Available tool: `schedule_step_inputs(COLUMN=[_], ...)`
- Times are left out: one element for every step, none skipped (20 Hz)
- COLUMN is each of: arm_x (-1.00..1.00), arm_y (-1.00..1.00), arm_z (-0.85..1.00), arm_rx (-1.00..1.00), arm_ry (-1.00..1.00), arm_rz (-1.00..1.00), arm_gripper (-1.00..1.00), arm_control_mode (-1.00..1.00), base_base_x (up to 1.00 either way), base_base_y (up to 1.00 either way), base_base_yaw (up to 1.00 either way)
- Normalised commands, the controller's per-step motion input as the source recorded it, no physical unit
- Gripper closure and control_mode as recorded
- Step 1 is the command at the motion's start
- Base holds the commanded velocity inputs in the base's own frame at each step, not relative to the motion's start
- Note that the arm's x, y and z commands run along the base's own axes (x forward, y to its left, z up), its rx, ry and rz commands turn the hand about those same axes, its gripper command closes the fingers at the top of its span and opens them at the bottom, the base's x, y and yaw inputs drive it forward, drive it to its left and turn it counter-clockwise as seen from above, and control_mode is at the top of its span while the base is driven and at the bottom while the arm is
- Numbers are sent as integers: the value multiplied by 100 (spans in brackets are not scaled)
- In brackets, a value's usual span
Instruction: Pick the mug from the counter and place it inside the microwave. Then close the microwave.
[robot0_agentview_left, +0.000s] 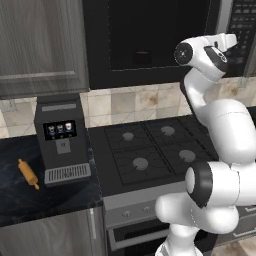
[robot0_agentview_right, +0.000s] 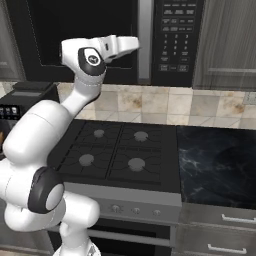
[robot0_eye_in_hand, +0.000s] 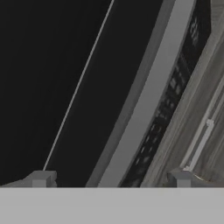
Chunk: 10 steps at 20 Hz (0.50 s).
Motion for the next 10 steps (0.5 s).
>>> schedule_step_inputs(arm_x=[41, 46, 46, 45, 41, 35, 23, 13, 7, 4], arm_y=[-8, -9, -9, -9, -9, -9, -8, -6, -5, -2], arm_z=[0, 0, 0, 0, 0, 0, 0, 0, 0, 0], arm_rx=[1, 0, 1, 1, 1, 2, 2, 2, 1, 0], arm_ry=[1, 1, 1, 2, 1, 1, 0, 0, 0, 0], arm_rz=[0, 0, 0, 0, 0, 0, 0, 0, 0, 0], arm_gripper=[-100, -100, -100, -100, -100, -100, -100, -100, -100, -100], arm_control_mode=[-100, -100, -100, -100, -100, -100, -100, -100, -100, -100], base_base_x=[0, 0, 0, 0, 0, 0, 0, 0, 0, 0], base_base_y=[0, 0, 0, 0, 0, 0, 0, 0, 0, 0], base_base_yaw=[0, 0, 0, 0, 0, 0, 0, 0, 0, 0])
